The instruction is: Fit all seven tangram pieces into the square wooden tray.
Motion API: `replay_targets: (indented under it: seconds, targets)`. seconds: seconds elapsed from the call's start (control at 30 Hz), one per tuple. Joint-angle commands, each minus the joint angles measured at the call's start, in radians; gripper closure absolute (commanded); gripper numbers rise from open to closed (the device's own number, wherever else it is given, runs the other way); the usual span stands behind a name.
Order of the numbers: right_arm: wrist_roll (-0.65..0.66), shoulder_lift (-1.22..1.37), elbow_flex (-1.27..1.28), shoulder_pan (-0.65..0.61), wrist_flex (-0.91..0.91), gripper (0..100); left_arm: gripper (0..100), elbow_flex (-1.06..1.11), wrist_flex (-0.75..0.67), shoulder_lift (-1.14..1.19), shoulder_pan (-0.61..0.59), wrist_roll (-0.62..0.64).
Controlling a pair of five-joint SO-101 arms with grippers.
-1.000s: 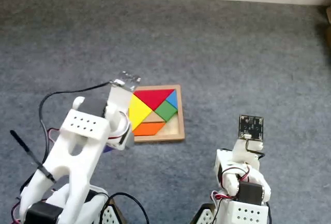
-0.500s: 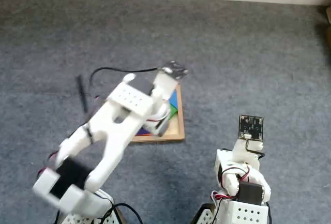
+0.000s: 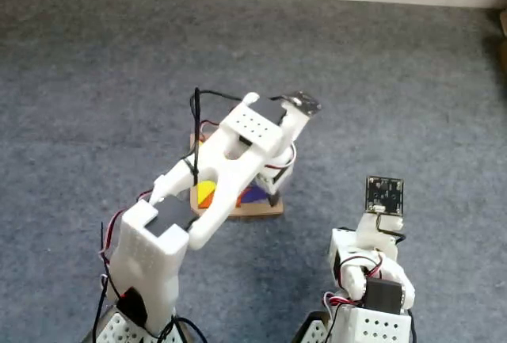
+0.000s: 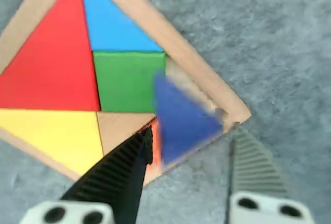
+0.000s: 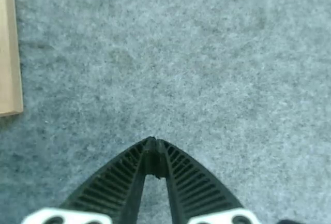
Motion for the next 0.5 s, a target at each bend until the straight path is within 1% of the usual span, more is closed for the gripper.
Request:
replay_targets:
  seconds: [0.0,0.17,0.27,0.47]
  targets:
    - [0.011,-0.012,0.068,0.013,-0.022,99.3,71,-0.102,0.055,0.008,0.031,0.032]
    - [0.011,-0.012,0.068,0.013,-0.022,99.3,71,-0.14,0.069,0.01,0.025,0.037]
    - [0.011,-0.012,0.068,0.013,-0.022,99.3,71,-0.148,0.071,0.01,0.001,0.037]
    - [0.011,-0.012,0.068,0.013,-0.022,99.3,80,-0.147,0.061,0.018,-0.047,0.031]
